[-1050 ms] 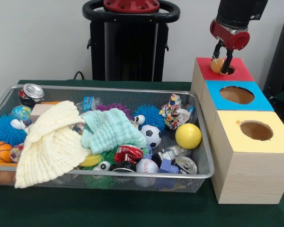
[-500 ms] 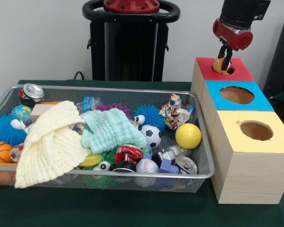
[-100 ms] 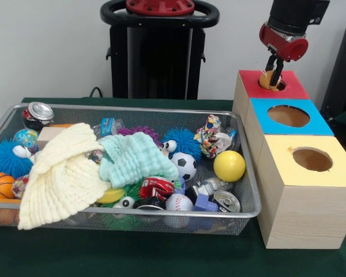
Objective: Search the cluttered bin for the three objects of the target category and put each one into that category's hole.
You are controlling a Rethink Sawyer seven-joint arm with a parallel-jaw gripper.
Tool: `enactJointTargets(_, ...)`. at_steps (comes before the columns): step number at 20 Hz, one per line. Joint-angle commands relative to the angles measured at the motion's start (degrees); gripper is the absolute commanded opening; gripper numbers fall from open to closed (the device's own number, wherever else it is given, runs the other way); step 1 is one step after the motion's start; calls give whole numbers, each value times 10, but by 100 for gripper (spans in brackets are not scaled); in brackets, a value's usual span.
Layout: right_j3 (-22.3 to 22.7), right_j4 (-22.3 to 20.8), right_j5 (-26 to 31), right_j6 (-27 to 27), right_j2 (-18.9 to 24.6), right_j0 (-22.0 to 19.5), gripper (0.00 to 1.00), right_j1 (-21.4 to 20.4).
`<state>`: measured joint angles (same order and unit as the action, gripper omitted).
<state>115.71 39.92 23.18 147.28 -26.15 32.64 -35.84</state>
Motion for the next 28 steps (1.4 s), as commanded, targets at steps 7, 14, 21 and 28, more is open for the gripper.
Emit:
enactJointTargets(7,-6,19,-32,144,28,8,100,30)
enactJointTargets(14,2,30,-24,154,37,11,100,26)
enactJointTargets(21,-56,-31,107,124,-39,2,100,-7)
enactJointTargets(28,-119,-84,222,71,-58,-55,100,-43)
